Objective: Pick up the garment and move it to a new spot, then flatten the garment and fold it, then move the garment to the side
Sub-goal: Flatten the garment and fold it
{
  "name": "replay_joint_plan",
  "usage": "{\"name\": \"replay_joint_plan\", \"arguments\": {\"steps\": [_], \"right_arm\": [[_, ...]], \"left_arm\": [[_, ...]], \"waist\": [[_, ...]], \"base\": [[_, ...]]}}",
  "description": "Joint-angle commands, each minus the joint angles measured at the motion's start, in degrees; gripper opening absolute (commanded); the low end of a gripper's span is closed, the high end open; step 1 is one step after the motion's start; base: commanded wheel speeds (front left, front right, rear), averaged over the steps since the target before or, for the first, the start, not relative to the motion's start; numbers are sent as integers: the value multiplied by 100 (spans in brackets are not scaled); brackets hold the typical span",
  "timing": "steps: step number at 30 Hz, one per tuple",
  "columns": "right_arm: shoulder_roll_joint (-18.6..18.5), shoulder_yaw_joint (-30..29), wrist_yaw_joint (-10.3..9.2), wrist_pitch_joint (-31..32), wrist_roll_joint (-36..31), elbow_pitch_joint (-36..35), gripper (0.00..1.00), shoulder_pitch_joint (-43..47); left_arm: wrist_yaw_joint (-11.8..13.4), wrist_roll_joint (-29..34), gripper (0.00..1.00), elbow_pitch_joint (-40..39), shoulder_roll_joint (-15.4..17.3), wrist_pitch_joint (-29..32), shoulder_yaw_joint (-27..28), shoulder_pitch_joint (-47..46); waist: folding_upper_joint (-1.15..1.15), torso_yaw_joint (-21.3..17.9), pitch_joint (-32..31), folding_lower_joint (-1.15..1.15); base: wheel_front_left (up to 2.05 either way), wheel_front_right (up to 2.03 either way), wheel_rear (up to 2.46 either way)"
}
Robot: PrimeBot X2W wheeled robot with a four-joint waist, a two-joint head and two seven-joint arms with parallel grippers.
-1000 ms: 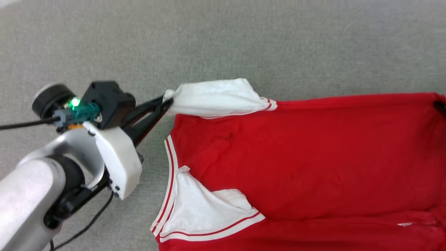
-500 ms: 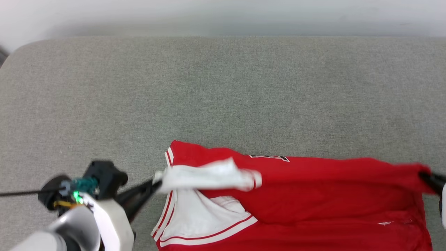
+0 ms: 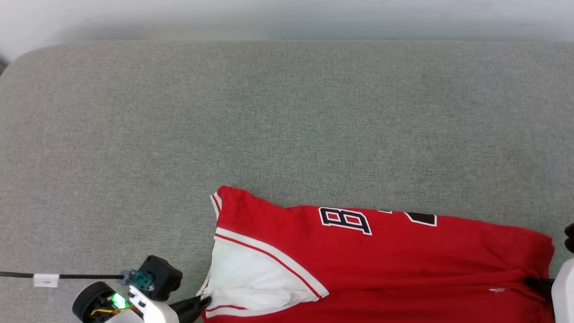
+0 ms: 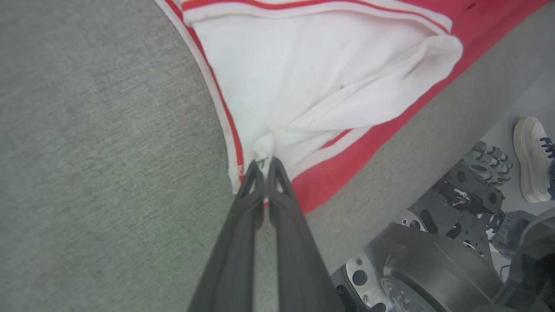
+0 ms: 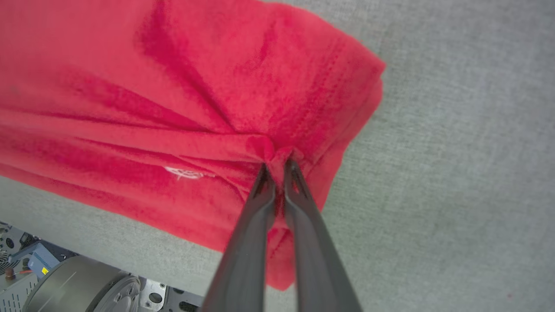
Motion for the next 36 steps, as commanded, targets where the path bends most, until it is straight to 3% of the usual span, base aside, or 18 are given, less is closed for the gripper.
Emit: {"name": "replay_joint_plan", "arguments": {"steps": [1, 6, 7, 8, 9, 10, 18, 26, 31, 36], "right_arm": [[-94, 101, -3, -47, -46, 84, 0, 49], [-113, 334, -2, -184, 104, 290, 0, -3], [-50, 334, -2, -216, 183, 325, 44, -22], [-11, 347, -1, -233, 271, 336, 100, -38], [3, 362, -1, -283, 333, 298, 100, -74], [-4, 346, -1, -326, 377, 278, 100, -101], [-217, 72, -2, -434, 453, -116, 100, -73], [88, -657, -2, 11, 595, -765, 100, 141], [498, -1175, -2, 279, 253, -1079, 100, 242], [1253, -1607, -2, 246, -194, -1029, 100, 179]], "left_arm": [[-60, 90, 0, 148, -57, -29, -62, -23], [-174, 277, 0, 511, -312, -149, -204, -157], [-197, 319, 0, 573, -367, -175, -238, -169], [-208, 335, 17, 623, -417, -197, -264, -182], [-216, 365, 84, 671, -459, -225, -275, -199], [-199, 376, 100, 717, -504, -262, -274, -210], [-31, 420, 100, 737, -624, -706, -107, -138], [488, 493, 100, 522, -807, -1934, 587, -56], [842, 729, 100, 503, -1042, -3083, 1075, 13], [1220, 1093, 100, 542, -1431, -3497, 1671, 166]], "waist": [[0, -9, 10, 0], [0, -17, 9, 0], [0, -19, -1, 0], [0, -19, -14, 0], [0, -19, -28, 0], [0, -21, -50, 0], [0, -62, -362, 0], [0, -90, -586, 0], [0, -102, -589, 0], [0, -80, -541, 0]], "base": [[0, 0, 0], [0, 0, 0], [0, 0, 0], [0, 0, 0], [0, 0, 0], [0, 0, 0], [0, 0, 0], [0, 0, 0], [0, 0, 0], [0, 0, 0]]}}
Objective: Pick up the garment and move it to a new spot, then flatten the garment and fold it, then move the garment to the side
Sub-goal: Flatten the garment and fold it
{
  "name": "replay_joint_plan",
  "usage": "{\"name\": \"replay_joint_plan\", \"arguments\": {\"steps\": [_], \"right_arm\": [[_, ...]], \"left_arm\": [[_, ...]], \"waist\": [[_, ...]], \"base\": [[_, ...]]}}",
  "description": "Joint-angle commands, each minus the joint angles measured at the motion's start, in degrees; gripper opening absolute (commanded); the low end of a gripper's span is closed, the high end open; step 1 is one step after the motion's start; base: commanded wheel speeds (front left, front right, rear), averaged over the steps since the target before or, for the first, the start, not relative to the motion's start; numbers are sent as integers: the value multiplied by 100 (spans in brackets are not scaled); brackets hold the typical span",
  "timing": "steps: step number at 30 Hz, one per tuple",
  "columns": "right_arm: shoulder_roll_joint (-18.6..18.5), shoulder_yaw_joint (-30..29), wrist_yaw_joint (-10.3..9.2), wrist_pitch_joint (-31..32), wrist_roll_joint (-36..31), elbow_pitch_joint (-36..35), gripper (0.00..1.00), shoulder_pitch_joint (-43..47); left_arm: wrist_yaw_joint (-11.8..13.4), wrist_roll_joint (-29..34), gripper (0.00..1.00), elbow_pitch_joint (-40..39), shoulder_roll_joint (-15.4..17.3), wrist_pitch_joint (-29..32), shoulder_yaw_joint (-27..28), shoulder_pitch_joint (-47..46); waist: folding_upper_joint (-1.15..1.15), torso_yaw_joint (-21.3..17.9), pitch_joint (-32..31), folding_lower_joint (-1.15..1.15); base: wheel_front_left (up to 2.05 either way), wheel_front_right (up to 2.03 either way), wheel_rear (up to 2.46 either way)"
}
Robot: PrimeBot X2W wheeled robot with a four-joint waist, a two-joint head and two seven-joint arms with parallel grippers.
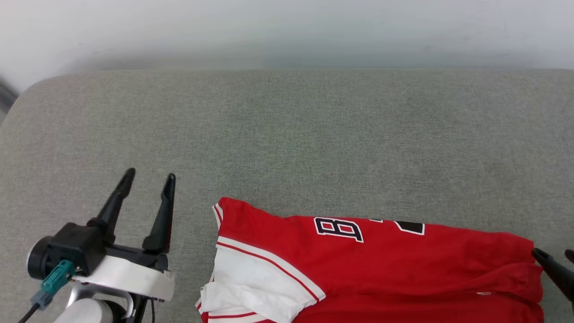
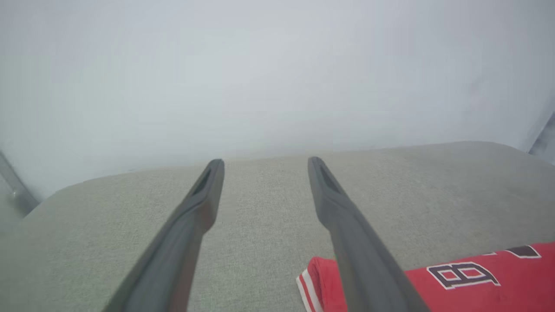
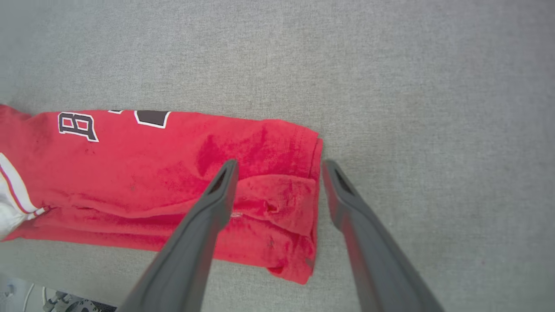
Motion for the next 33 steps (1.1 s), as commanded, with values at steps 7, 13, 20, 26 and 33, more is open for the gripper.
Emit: {"name": "replay_joint_plan", "arguments": {"steps": [7, 13, 20, 26, 33], "right_arm": [[924, -430, 0, -502, -516, 416, 100, -153], [1448, -757, -1, -729, -776, 982, 100, -248], [1642, -787, -1, -916, -741, 1791, 100, -314], [1714, -479, -1, -1030, -561, 2343, 100, -366], [1692, -114, 12, -1276, -434, 2593, 0, -377]], "left_arm": [[-238, 1052, 100, -325, -859, -45, 1218, 351], [-816, 1841, 100, -349, -1331, -38, 1867, 510], [-1388, 2262, 100, -203, -1881, -34, 2315, 608], [-1775, 2505, 100, -73, -2194, -35, 2564, 567], [-2002, 2716, 100, 92, -2458, -35, 2682, 542]], "waist": [[0, 64, 139, 0], [0, 97, 248, 0], [0, 118, 338, 0], [0, 162, 415, 0], [0, 193, 407, 0]], "base": [[0, 0, 0], [0, 0, 0], [0, 0, 0], [0, 0, 0], [0, 0, 0]]}}
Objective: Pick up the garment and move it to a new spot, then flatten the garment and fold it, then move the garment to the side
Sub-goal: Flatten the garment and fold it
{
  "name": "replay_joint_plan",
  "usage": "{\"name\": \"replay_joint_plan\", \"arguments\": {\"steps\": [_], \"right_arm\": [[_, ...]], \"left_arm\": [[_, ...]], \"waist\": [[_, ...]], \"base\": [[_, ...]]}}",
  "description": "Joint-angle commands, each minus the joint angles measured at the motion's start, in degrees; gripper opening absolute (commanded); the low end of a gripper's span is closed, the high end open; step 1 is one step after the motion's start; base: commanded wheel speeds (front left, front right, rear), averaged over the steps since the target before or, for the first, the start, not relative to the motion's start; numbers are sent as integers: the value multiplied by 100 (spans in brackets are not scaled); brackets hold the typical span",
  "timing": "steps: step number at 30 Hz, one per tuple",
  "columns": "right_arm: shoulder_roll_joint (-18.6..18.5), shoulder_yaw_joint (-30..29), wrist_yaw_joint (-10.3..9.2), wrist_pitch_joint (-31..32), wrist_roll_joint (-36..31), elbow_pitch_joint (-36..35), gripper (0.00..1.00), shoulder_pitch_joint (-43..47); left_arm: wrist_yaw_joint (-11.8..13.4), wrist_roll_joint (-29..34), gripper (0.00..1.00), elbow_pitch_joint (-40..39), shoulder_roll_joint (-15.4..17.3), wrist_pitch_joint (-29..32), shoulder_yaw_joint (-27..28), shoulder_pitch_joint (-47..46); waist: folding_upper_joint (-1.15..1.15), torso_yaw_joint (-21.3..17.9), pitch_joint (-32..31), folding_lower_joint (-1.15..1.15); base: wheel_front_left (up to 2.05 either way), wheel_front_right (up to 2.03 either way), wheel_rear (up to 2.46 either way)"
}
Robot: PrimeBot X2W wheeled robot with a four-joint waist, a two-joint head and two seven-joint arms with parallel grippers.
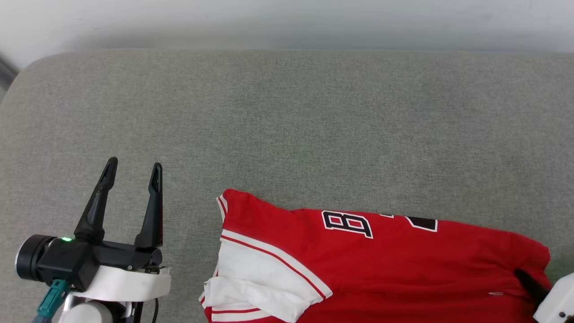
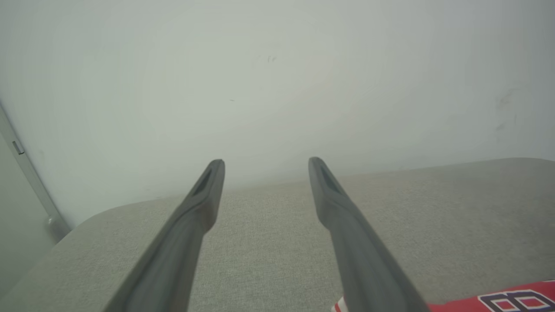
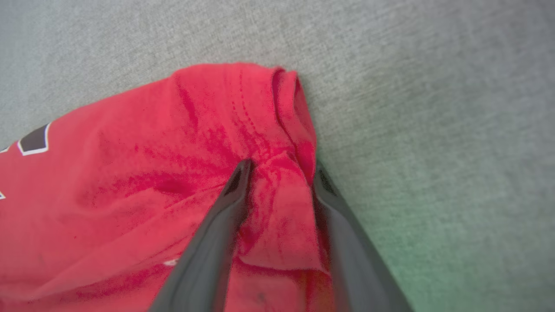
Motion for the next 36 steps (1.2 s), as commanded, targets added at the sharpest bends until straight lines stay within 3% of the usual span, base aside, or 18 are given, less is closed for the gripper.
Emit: {"name": "replay_joint_plan", "arguments": {"steps": [1, 12, 19, 28, 36], "right_arm": [[195, 351, 26, 60, 3, 307, 0, 37], [-502, -415, 9, -380, -216, 217, 0, -75], [-935, -888, 12, -420, -395, 519, 0, -152], [-823, -471, 13, 72, -219, -155, 0, 85], [-292, 90, 13, 516, 56, -1023, 0, 370]], "left_arm": [[-41, 41, 100, 45, -57, -12, 35, -17], [-153, 181, 100, 165, -206, -12, 150, 116], [-173, 205, 100, 207, -268, -12, 179, 194], [-185, 194, 100, 236, -341, -12, 147, 301], [-187, 180, 100, 203, -392, -12, 63, 363]], "waist": [[0, 4, -23, 0], [0, -53, -179, 0], [0, -113, -376, 0], [0, -145, -662, 0], [0, -85, -746, 0]], "base": [[0, 0, 0], [0, 0, 0], [0, 0, 0], [0, 0, 0], [0, 0, 0]]}}
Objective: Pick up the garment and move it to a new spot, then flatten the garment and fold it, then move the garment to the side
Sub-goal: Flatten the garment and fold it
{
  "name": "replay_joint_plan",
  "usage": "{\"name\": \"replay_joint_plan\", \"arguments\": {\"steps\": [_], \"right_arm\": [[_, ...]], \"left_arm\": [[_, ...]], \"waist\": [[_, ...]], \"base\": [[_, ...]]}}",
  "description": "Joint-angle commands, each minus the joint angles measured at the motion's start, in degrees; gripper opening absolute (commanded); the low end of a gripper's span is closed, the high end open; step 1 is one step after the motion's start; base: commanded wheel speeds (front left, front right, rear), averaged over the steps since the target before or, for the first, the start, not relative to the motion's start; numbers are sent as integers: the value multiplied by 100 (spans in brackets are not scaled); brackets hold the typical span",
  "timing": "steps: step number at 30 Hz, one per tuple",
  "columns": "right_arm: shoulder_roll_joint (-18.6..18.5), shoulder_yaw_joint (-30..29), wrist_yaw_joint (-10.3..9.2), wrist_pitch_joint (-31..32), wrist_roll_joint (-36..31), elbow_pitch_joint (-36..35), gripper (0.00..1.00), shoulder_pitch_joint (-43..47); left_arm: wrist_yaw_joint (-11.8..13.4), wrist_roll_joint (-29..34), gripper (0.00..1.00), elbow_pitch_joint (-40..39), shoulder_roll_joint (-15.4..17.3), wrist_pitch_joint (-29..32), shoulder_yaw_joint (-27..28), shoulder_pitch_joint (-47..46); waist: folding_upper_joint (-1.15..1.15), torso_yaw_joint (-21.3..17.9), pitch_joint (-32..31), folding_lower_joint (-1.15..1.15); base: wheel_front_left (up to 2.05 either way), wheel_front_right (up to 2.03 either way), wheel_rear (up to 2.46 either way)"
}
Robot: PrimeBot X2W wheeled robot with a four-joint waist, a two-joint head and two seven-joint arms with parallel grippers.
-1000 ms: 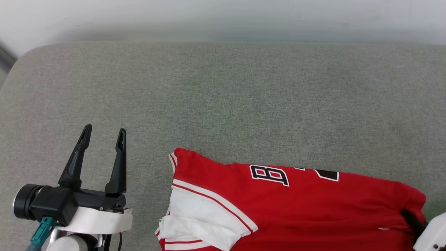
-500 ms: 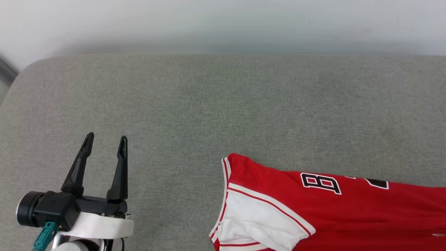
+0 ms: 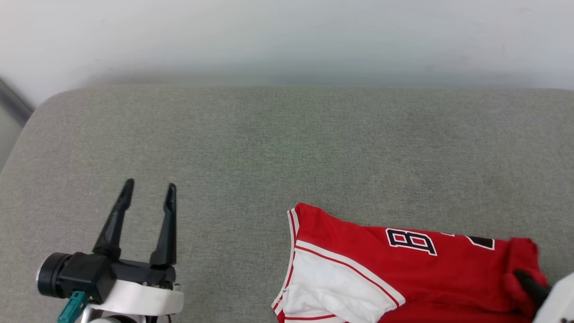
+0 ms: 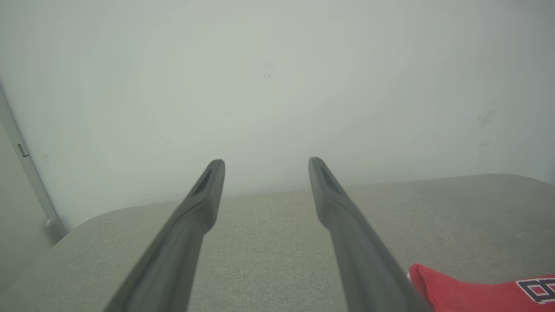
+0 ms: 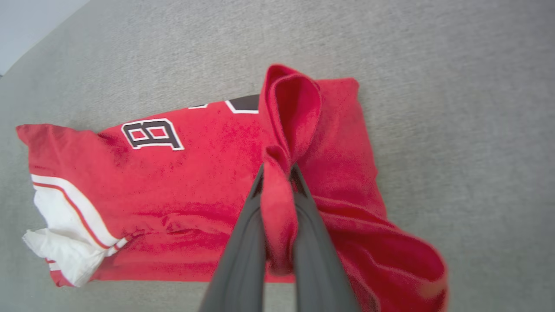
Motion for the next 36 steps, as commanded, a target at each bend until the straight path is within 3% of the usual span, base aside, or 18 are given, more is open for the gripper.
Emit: {"name": "replay_joint_plan", "arguments": {"steps": [1, 9, 17, 28, 35, 36], "right_arm": [[117, 78, -2, 27, 95, -99, 0, 40], [682, 741, -2, 409, 541, -791, 0, 43], [773, 1794, -2, 437, 1178, -985, 0, -33], [770, 2804, -2, -531, 1575, 142, 0, -650], [770, 3293, -1, -911, 1316, 975, 0, -1255], [770, 3357, -1, -953, 1298, 1058, 28, -1307]], "left_arm": [[-6, 3, 100, 0, -32, -12, -30, 79], [-6, -132, 100, 92, -12, -12, -161, 93], [-6, -161, 100, 120, -1, -12, -114, 25], [-7, -161, 100, 137, -65, -12, -171, -64], [-7, -124, 100, 175, -126, -12, -204, -134], [-7, -115, 100, 186, -128, -12, -214, -145]], "waist": [[0, 27, -21, 0], [0, 199, -106, 0], [0, 359, -138, 0], [0, 574, -13, 0], [0, 700, 111, 0], [0, 714, 120, 0]], "base": [[0, 0, 0], [0, 0, 0], [0, 0, 0], [0, 0, 0], [0, 0, 0], [0, 0, 0]]}}
